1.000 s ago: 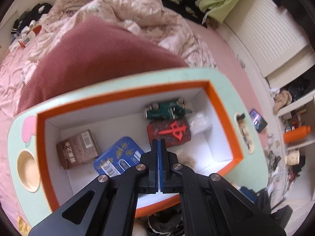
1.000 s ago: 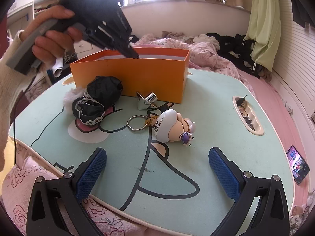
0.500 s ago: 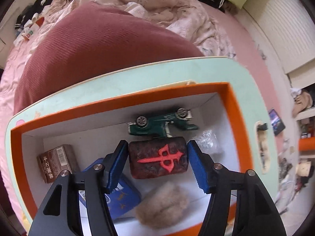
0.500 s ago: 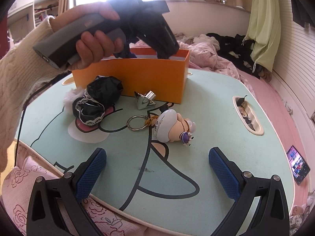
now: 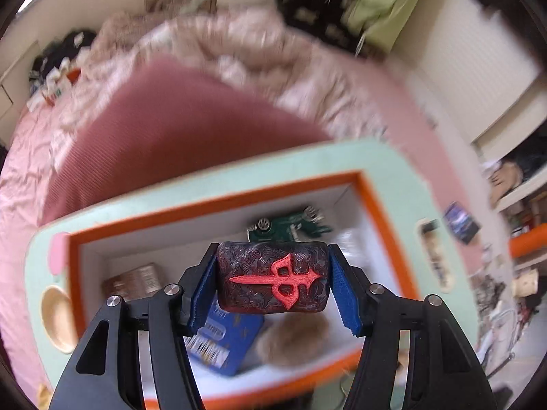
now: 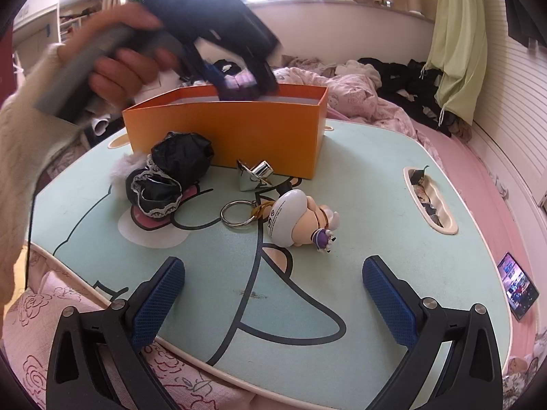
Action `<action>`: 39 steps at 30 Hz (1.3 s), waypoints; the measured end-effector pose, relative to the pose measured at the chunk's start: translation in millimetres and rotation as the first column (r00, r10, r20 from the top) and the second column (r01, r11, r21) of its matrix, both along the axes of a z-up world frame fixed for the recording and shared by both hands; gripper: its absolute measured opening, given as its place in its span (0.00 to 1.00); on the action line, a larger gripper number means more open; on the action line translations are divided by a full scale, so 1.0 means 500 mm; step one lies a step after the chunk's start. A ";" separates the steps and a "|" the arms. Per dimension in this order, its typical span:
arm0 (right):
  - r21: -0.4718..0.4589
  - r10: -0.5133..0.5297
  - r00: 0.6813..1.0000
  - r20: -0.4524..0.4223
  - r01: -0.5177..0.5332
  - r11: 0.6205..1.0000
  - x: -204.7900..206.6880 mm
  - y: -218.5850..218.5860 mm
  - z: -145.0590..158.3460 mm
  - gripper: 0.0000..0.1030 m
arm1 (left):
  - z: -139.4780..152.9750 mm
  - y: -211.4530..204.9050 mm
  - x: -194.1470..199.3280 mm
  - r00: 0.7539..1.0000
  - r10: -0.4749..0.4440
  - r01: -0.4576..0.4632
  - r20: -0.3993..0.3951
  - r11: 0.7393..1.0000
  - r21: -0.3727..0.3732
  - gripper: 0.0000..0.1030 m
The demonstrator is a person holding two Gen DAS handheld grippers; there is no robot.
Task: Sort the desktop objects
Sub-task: 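Lift the red block out and place it in front of the cloth, left gripper, then reach the right gripper into the box and grasp the green toy car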
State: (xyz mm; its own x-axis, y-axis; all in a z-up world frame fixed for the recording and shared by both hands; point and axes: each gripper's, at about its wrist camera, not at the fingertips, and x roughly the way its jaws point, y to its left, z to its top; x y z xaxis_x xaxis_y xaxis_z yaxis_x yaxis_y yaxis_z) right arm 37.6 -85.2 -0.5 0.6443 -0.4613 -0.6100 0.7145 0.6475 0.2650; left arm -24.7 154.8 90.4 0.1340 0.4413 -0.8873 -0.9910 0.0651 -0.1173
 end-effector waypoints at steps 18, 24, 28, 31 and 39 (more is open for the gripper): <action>0.000 -0.033 0.999 0.003 0.033 0.999 0.000 0.002 -0.002 1.00 | -0.096 -0.375 -0.053 0.995 -0.087 0.083 0.051 0.993 0.084 0.59; 0.000 -0.046 0.999 0.005 0.046 0.999 0.000 0.002 -0.003 1.00 | -0.104 -0.349 -0.037 0.998 -0.068 0.063 0.020 0.983 0.170 0.59; 0.000 -0.053 0.999 0.005 0.053 0.999 0.000 0.003 -0.003 1.00 | -0.086 -0.375 -0.041 0.998 -0.059 0.058 -0.003 0.967 0.249 0.73; 0.000 -0.058 0.998 0.006 0.058 0.998 0.000 0.003 -0.003 1.00 | -0.088 -0.407 -0.050 0.997 -0.036 0.056 -0.074 0.956 0.289 0.75; 0.000 -0.075 0.997 0.006 0.075 0.997 0.001 0.001 -0.003 1.00 | -0.149 -0.459 -0.061 0.991 0.014 0.029 -0.130 0.946 0.323 0.82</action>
State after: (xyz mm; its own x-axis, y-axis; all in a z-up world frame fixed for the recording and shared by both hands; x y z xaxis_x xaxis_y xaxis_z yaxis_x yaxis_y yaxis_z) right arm 37.9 -84.9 -1.9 0.6114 -0.5084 -0.6064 0.7594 0.5925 0.2689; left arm -55.2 -74.7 16.1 0.0325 0.7066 -0.7069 -0.9956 0.0854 0.0396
